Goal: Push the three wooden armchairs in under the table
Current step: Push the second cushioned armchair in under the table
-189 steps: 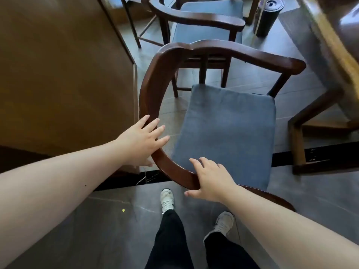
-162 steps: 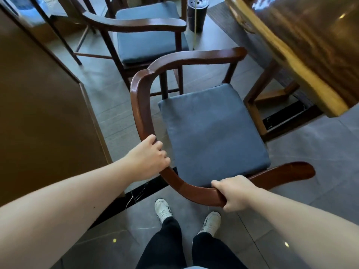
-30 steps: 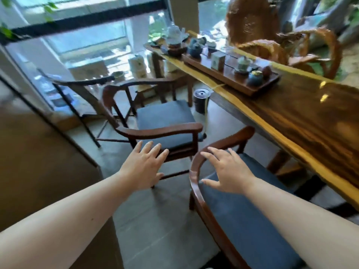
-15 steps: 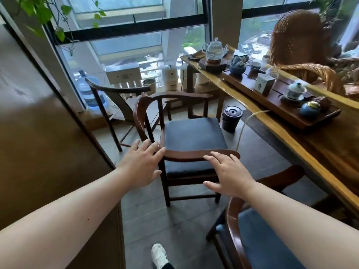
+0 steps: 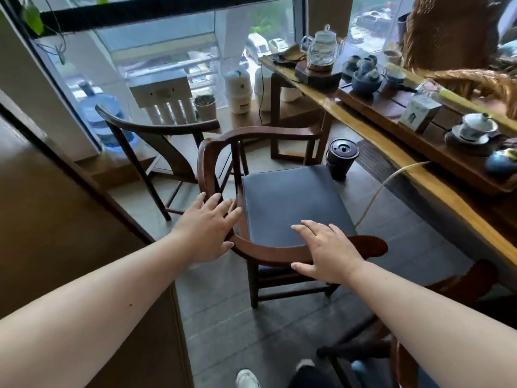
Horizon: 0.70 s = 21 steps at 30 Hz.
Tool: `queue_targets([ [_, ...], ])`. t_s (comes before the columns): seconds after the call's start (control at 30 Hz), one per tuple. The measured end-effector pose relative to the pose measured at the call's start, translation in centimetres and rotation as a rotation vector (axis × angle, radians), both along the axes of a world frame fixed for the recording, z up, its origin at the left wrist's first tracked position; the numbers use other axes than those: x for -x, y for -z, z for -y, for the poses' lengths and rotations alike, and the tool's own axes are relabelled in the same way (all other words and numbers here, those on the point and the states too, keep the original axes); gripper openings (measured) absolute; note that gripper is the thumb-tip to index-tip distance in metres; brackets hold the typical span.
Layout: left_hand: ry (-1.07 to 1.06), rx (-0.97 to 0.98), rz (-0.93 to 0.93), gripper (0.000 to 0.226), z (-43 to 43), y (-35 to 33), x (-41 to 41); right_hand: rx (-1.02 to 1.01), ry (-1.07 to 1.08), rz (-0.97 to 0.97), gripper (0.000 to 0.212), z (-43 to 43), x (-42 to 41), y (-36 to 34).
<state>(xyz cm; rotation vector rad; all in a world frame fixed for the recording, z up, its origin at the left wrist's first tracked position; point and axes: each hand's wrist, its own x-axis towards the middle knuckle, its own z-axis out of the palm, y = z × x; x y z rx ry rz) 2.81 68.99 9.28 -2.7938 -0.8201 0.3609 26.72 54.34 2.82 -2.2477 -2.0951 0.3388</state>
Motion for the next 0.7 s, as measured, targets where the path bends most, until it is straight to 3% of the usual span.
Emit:
queue_targets([
  [0.5, 0.057, 0.101, -0.102, 0.072, -12.0, 1.6, -2.7, 0.101, -0.078, -0.19, 0.082, -13.3, -2.4, 4.1],
  [0.7, 0.131, 0.222, -0.053, 0.061, -14.1, 3.2, -3.0, 0.325, -0.023, -0.358, 0.086, -13.9, -0.9, 6.1],
])
